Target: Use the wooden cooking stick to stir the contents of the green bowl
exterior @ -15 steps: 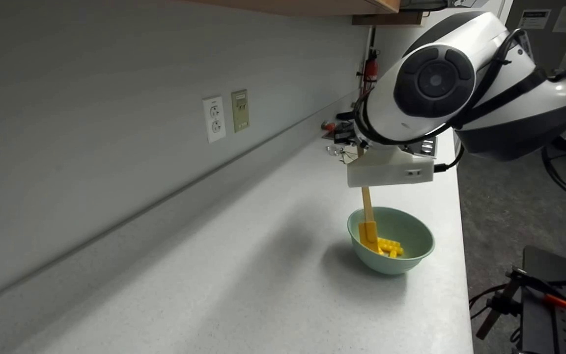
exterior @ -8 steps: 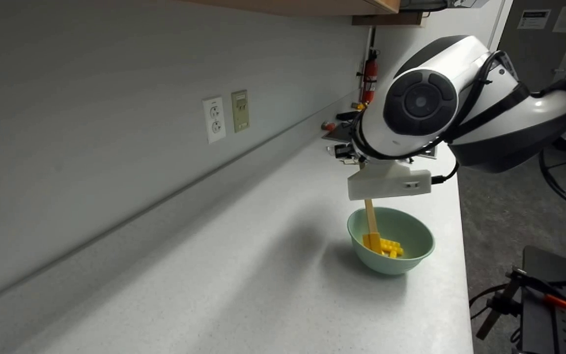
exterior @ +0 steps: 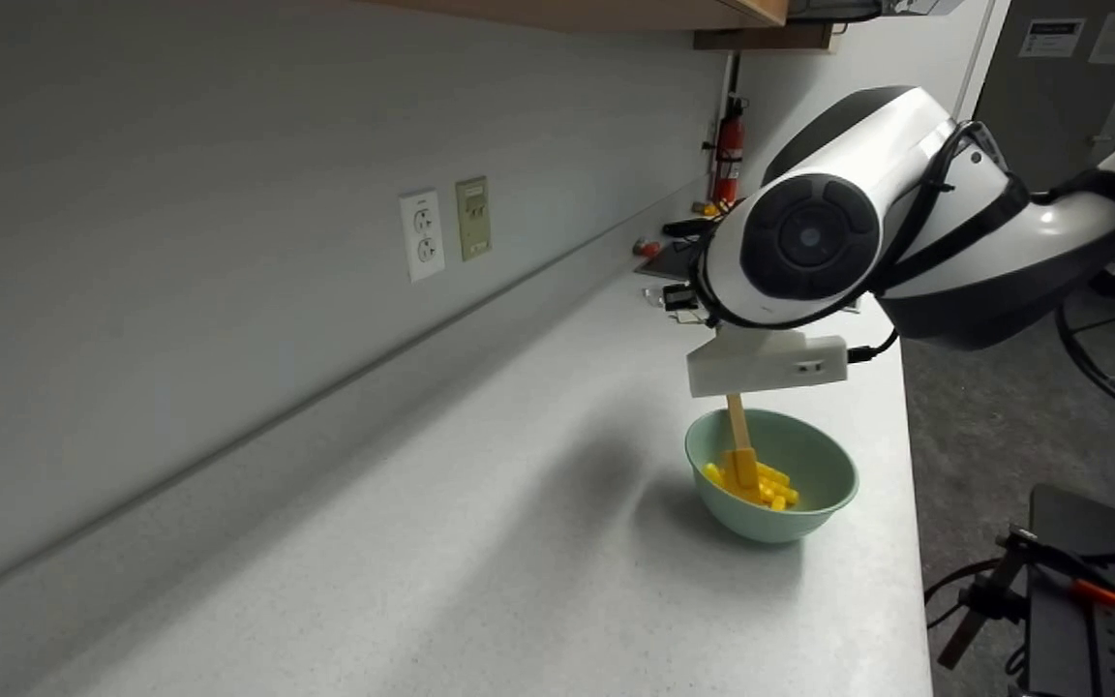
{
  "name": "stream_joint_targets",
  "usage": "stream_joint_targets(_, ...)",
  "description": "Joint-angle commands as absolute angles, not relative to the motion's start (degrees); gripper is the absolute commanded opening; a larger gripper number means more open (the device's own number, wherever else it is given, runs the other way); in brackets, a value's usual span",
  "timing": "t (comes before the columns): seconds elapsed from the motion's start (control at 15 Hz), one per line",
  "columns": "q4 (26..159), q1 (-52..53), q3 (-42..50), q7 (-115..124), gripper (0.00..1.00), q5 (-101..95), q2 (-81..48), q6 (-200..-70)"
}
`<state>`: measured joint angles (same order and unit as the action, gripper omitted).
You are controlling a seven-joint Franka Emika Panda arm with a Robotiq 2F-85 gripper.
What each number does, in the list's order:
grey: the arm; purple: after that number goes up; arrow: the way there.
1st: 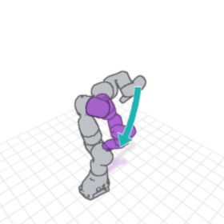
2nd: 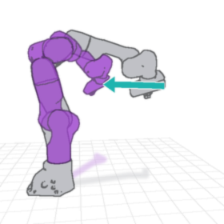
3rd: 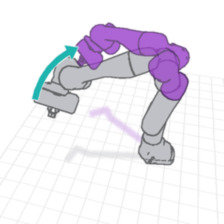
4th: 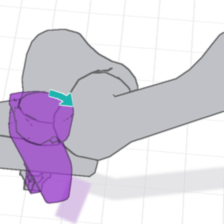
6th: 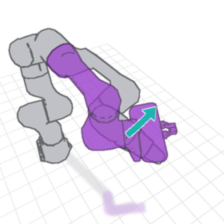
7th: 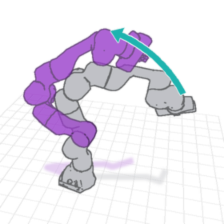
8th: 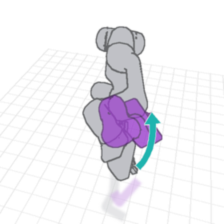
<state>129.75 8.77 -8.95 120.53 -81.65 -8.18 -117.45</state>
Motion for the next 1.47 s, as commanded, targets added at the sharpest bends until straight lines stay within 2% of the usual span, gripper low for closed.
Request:
stream_joint_targets(0.0, 128.8, 9.56, -8.98, 122.81, 0.04, -86.14, -8.54, -112.84)
stream_joint_targets(0.27, 128.52, 9.6, -9.35, 124.12, 0.04, -89.37, -8.81, -109.42)
stream_joint_targets(0.6, 128.4, 9.24, -9.63, 125.58, 0.04, -88.59, -8.89, -111.21)
stream_joint_targets(0.87, 128.66, 8.48, -10.0, 124.72, 0.04, -84.97, -8.53, -118.03)
stream_joint_targets(0.93, 129.86, 7.72, -9.71, 120.25, 0.04, -82.08, -3.81, -120.89)
stream_joint_targets(1.13, 129.58, 6.83, -8.84, 116.92, 0.04, -76.18, -2.59, -129.02)
stream_joint_targets(1.4, 129.56, 6.83, -7.67, 114.6, 0.04, -73.08, -2.26, -129.93)
